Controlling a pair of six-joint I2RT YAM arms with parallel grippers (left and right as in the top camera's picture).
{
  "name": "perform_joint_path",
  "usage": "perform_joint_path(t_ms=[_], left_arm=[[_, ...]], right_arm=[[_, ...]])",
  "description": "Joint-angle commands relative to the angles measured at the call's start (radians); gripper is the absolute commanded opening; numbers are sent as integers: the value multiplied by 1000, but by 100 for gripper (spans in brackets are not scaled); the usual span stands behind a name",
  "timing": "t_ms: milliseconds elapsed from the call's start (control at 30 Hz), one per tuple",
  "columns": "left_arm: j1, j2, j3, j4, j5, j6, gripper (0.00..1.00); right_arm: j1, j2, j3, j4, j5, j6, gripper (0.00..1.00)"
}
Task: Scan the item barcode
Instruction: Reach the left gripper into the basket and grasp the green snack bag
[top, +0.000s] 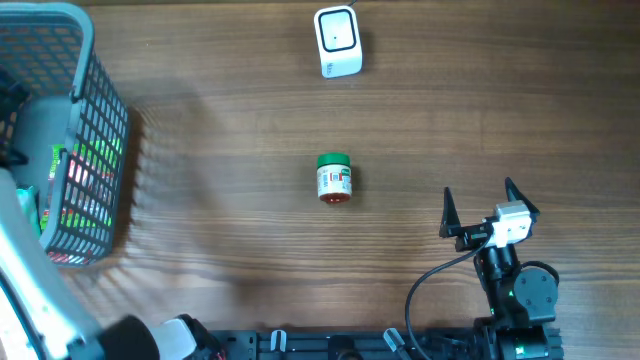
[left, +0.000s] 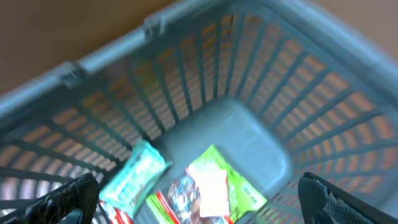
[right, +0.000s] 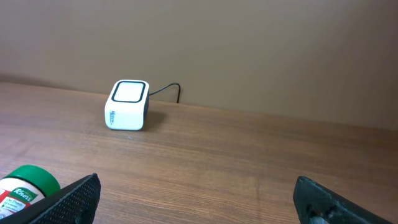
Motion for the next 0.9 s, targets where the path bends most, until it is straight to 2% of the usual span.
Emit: perform_joint_path(t_ms=[0,100,233,500,633,800,867], left_arm=[[106,148,-1,-38,155,2,100],[141,258,-1,-84,183,2,100],[151,426,-1,-110,332,140,100],[150,592,-18,-117,360,147,100],[148,600,-47,-117,360,13,100],[132,586,-47,-92,373,-224,100],[130,581,-47,-52,388,-264,100]], right_arm=[[-4,-6,-1,2,-9,-5,100],[-4,-6,-1,2,-9,-5,100],[-4,-6,-1,2,-9,-6,100],[-4,-6,-1,2,-9,-5,100],[-4,-6,-1,2,-9,-5,100],[-4,-6,-1,2,-9,-6,100],[-4,-6,-1,2,-9,-5,100]])
